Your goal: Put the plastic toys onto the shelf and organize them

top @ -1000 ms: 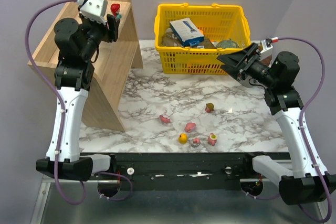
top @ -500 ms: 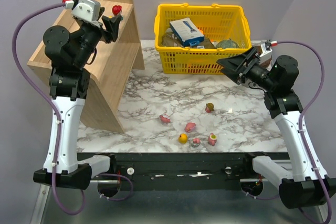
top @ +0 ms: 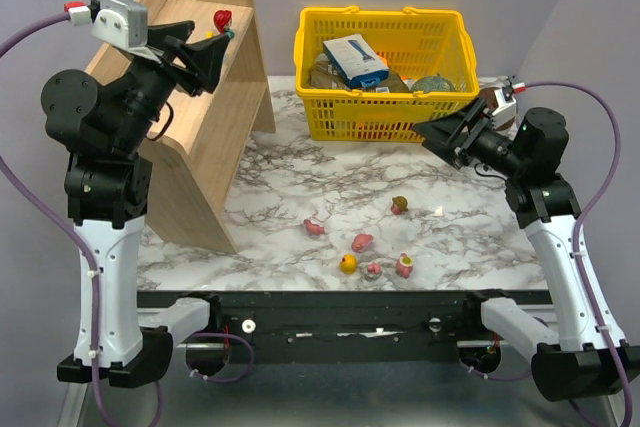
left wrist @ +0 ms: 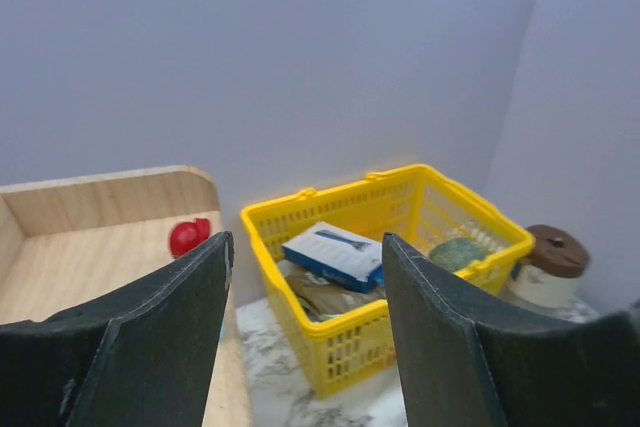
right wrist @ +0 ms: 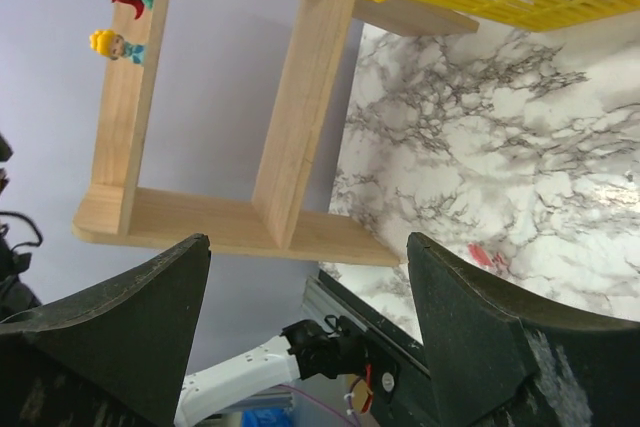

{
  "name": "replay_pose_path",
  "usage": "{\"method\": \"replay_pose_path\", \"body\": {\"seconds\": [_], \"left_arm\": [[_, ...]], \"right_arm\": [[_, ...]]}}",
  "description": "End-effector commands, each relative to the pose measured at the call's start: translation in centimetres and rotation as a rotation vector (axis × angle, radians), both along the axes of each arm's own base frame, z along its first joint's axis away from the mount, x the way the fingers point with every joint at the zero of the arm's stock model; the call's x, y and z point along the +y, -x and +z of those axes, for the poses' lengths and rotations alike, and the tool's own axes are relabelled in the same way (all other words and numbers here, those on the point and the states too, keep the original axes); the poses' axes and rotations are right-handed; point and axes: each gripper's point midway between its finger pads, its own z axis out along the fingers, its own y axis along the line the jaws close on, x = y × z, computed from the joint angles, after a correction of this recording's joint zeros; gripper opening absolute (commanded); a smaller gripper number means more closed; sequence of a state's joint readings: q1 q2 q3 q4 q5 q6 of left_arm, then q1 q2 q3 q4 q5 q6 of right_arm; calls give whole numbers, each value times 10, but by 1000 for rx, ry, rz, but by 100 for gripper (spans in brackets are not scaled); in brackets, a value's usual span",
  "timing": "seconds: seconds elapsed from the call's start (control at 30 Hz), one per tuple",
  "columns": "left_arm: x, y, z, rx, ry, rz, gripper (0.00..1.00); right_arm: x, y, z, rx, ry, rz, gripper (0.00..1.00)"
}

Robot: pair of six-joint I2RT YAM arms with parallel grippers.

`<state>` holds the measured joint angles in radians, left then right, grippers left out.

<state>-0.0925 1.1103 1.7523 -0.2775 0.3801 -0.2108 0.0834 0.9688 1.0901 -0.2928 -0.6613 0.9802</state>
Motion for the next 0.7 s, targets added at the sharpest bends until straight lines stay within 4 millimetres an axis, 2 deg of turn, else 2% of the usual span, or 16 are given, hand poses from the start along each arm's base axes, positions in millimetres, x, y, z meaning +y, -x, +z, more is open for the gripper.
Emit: {"method": "replay_pose_path", "body": {"seconds": [0.0, 0.23, 0.27, 0.43, 0.67], "left_arm": [[-30, 30, -20, 165, 107, -223, 70], [-62, 67, -28, 228, 152, -500, 70], [-66, 72, -23, 206, 163, -529, 70], [-85, 74, -46, 245, 160, -594, 69], [-110, 64, -91, 317, 61, -507, 67]], "right_arm": [[-11, 2, -12, 14, 115, -39, 88], [-19, 7, -28, 22, 172, -71, 88], [-20, 7, -30, 23, 177, -75, 88], [-22, 9, -40, 32, 195, -84, 88], [-25, 9, -45, 44, 223, -90, 88]]}}
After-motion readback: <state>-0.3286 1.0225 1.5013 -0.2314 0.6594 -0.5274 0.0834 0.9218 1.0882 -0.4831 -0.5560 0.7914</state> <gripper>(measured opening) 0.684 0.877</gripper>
